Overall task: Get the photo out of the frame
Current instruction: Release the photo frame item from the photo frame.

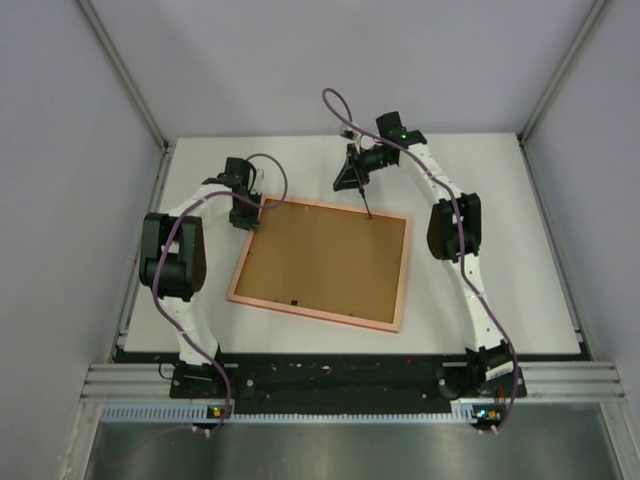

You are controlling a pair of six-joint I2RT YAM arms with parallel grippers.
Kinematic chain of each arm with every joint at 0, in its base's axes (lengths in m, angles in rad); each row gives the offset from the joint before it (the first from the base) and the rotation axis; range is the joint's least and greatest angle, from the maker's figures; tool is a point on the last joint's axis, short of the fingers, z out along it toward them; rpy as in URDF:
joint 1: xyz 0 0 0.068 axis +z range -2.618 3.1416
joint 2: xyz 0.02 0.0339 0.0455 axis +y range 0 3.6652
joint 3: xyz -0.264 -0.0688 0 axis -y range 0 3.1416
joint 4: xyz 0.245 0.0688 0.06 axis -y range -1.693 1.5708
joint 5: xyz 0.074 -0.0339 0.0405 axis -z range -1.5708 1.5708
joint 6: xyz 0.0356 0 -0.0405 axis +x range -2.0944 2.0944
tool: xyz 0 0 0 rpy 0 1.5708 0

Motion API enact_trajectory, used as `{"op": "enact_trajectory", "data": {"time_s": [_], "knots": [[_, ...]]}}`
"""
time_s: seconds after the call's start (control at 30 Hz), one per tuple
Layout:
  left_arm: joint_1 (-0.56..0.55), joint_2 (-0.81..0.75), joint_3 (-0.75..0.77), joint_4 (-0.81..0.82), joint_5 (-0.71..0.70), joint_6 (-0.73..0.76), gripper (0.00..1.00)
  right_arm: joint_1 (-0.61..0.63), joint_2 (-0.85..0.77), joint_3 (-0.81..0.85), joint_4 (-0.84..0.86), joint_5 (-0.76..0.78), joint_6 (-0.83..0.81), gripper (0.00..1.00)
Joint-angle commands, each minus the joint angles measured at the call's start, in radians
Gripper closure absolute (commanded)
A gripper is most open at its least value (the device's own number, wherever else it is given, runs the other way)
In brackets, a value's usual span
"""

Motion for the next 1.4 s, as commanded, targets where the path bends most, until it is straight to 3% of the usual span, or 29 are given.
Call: {"op": "enact_trajectory", "data": {"time_s": [0.0,0.37,0.6,0.83,1.0,1.17,1.37], "knots": [[0.018,-0.033,-0.004,-0.021,-0.092,-0.024,1.00,-0.026,0.036,0.028,0.042,0.020,0.125,1.00],[0.018,-0.034,-0.004,-0.021,-0.088,-0.024,1.00,-0.032,0.032,0.020,0.105,0.030,0.195,1.00],[0.018,-0.033,-0.004,-0.024,-0.060,-0.018,1.00,0.037,-0.178,-0.202,0.105,0.289,-0.232,1.00],[0.018,-0.036,-0.004,-0.026,-0.037,-0.013,1.00,0.057,-0.220,-0.184,0.105,0.246,-0.286,1.00],[0.018,-0.043,-0.007,-0.032,-0.026,-0.010,1.00,0.057,-0.260,-0.150,0.138,0.172,-0.143,1.00],[0.017,-0.046,-0.004,-0.041,0.011,-0.021,1.00,0.060,-0.348,-0.211,0.356,0.226,0.136,1.00],[0.017,-0.065,-0.005,-0.043,0.043,-0.032,0.86,0.061,-0.412,-0.284,0.470,0.289,0.309,1.00]]}}
